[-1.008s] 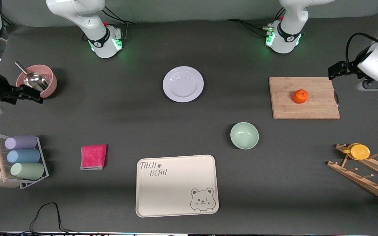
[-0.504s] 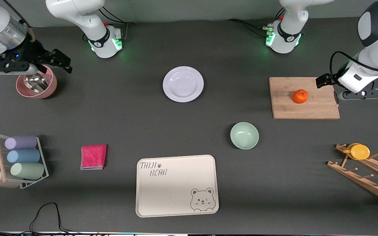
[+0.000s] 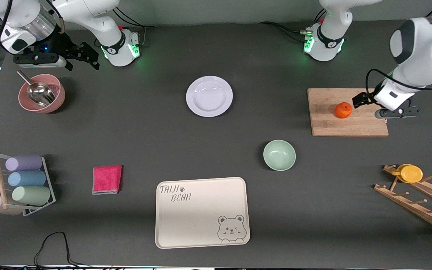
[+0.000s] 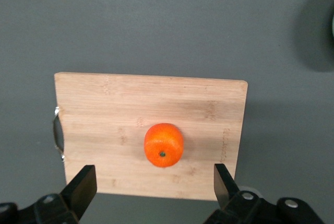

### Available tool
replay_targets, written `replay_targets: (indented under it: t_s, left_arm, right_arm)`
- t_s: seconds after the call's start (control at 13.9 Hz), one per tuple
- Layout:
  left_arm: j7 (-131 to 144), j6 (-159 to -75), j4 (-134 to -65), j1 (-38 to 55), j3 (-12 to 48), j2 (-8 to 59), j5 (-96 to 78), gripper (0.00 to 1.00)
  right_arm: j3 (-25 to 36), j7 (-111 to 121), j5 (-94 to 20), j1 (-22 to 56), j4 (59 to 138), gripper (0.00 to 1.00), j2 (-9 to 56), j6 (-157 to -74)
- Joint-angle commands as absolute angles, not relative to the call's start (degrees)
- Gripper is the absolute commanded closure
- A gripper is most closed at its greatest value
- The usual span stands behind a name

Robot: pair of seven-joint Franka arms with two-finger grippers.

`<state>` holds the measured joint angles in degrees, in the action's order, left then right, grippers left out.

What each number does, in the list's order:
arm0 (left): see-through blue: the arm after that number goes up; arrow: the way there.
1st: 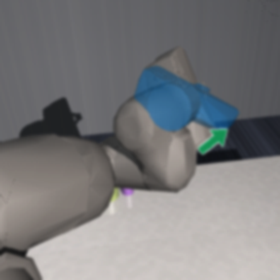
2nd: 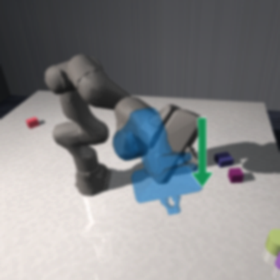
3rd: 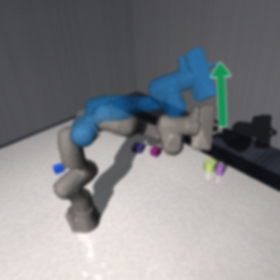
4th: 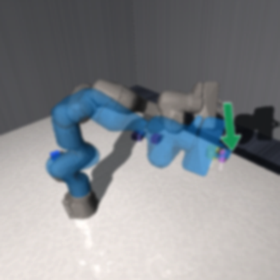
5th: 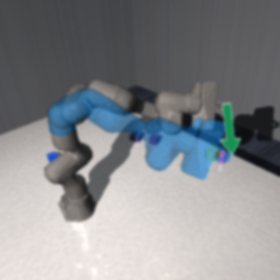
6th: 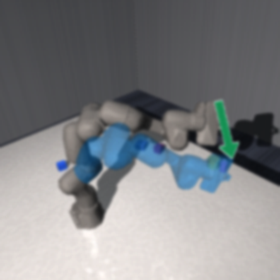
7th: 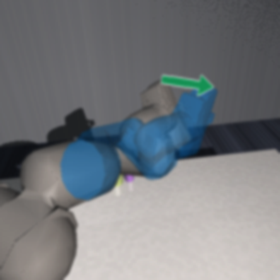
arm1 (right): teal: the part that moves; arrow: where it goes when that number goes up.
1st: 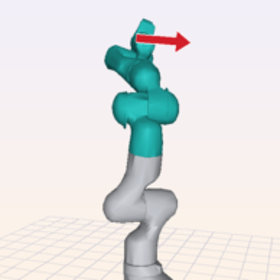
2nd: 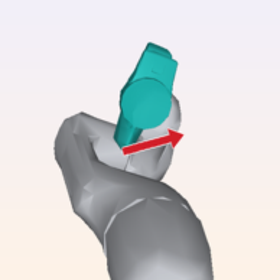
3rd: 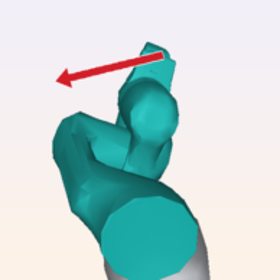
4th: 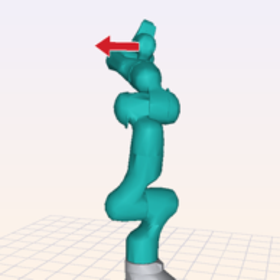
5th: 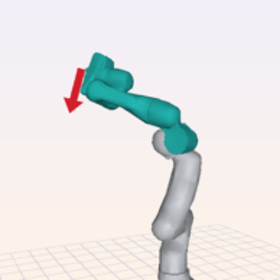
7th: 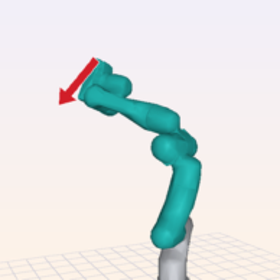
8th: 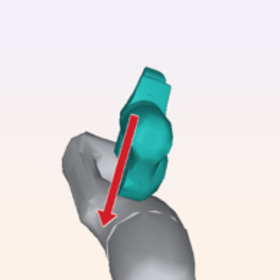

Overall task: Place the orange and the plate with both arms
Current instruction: 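Lower the left gripper onto the orange while the right gripper approaches the plate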

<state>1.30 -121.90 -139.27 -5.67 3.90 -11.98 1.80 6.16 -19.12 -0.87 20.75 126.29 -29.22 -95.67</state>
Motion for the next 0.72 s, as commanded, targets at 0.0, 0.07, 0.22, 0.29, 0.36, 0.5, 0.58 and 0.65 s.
replay_targets:
  t_s: [0.0, 0.07, 0.22, 0.29, 0.36, 0.5, 0.58, 0.65]
  left_arm:
    - [1.1, -128.4, -145.7, -5.9, 4.0, -14.2, 2.5, 0.00]
    - [1.1, -129.2, -146.8, -5.9, 4.0, -14.2, 2.5, 0.00]
    - [1.7, -132.1, -149.4, -6.1, 4.0, -14.2, 2.5, 0.00]
    - [1.7, -135.1, -151.8, -6.2, 3.9, -14.2, 2.4, 0.00]
    - [1.8, -139.1, -154.3, -6.2, 3.9, -14.1, 2.4, 0.00]
    - [1.8, -145.5, -158.1, -6.2, 3.9, -13.5, 2.4, 0.00]
    - [1.8, -146.5, -158.9, -6.2, 3.9, -13.0, 2.4, 0.00]
    - [1.8, -146.9, -159.1, -6.2, 3.9, -12.5, 2.4, 0.00]
  right_arm:
    - [6.9, -18.7, -4.7, 21.7, 127.4, 0.00, -28.7, -94.8]
    - [7.5, -15.4, -8.0, 21.5, 127.9, 0.00, -28.2, -94.8]
    - [10.6, -7.9, -13.8, 21.6, 130.2, 0.00, -27.3, -95.6]
    - [11.7, -6.2, -17.2, 21.5, 131.5, 0.00, -26.9, -96.6]
    - [12.7, -4.5, -19.7, 21.6, 133.5, 0.00, -26.9, -98.2]
    - [13.1, 3.3, -24.4, 21.5, 138.3, 0.00, -26.8, -102.5]
    - [13.2, 5.8, -27.6, 21.4, 141.0, 0.00, -26.6, -104.9]
    - [13.2, 7.5, -31.2, 21.4, 143.8, 0.00, -26.5, -107.4]
